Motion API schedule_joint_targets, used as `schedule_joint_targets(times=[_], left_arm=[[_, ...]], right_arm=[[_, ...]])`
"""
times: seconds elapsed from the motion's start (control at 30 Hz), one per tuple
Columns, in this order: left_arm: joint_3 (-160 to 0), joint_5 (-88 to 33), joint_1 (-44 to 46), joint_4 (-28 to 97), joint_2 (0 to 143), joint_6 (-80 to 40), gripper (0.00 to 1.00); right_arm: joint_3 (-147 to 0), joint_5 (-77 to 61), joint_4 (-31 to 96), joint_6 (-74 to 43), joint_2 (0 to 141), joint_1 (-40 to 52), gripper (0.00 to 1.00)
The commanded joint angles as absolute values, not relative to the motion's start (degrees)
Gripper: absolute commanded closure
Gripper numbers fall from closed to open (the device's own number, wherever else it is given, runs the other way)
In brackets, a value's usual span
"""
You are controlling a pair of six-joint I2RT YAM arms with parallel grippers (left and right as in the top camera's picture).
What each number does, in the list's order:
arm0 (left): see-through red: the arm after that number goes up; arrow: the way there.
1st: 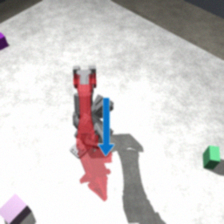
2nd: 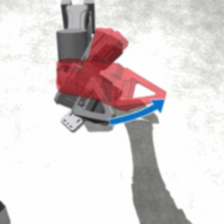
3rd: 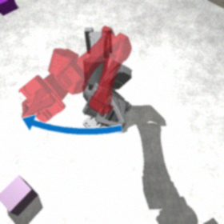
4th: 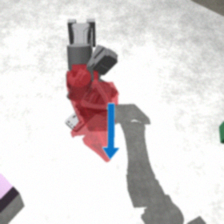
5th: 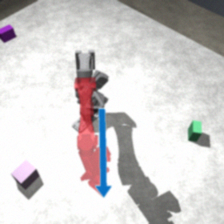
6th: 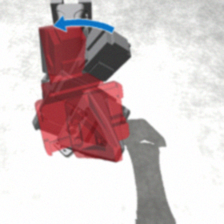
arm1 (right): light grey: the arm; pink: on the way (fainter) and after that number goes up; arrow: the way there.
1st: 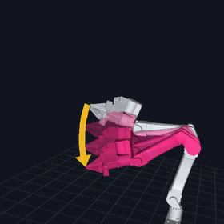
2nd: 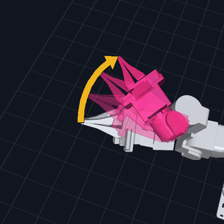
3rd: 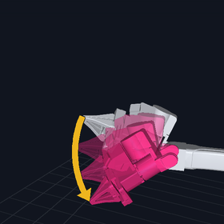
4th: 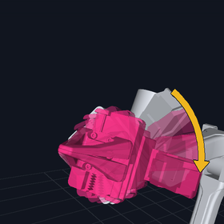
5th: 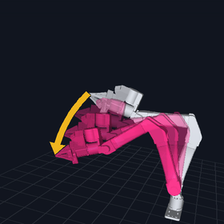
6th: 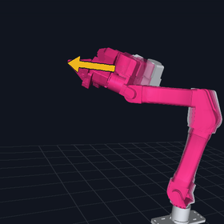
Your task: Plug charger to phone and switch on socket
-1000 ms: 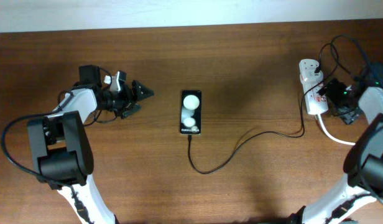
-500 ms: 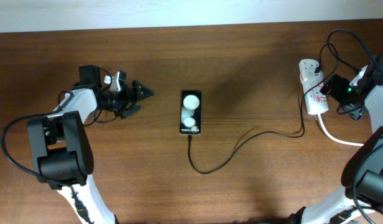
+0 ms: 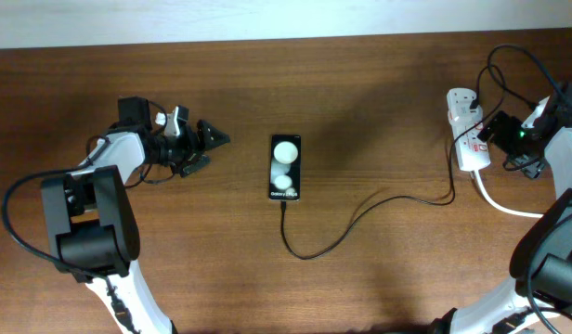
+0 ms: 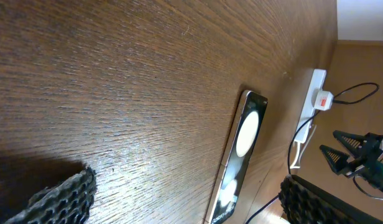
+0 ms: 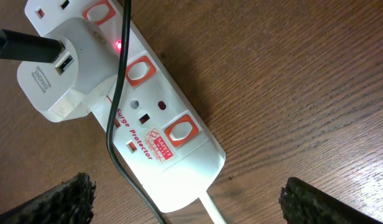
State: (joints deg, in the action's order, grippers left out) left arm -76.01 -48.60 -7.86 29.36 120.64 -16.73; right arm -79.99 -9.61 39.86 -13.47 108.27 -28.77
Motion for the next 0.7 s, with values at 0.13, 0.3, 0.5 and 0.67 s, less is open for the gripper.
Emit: schedule_joint_targets(times=[0.13, 0.3, 0.5, 0.67], left_arm=[[-75.2, -43.0, -7.9, 29.6, 121.7, -16.3, 0.01], [-75.2, -43.0, -7.9, 29.6, 121.8, -16.3, 0.01], [-75.2, -40.5, -7.9, 29.6, 120.6, -16.3, 0.01], [-75.2, -19.0, -7.9, 29.6, 110.1, -16.3, 0.01]], right_arm=[[-80.5, -10.1, 39.9, -13.3, 108.4, -28.5, 0.01], [-80.5, -10.1, 39.9, -13.3, 108.4, -28.5, 0.01], [-80.5, -10.1, 39.9, -13.3, 108.4, -28.5, 0.01], [-80.5, -10.1, 39.9, -13.3, 108.4, -28.5, 0.01]])
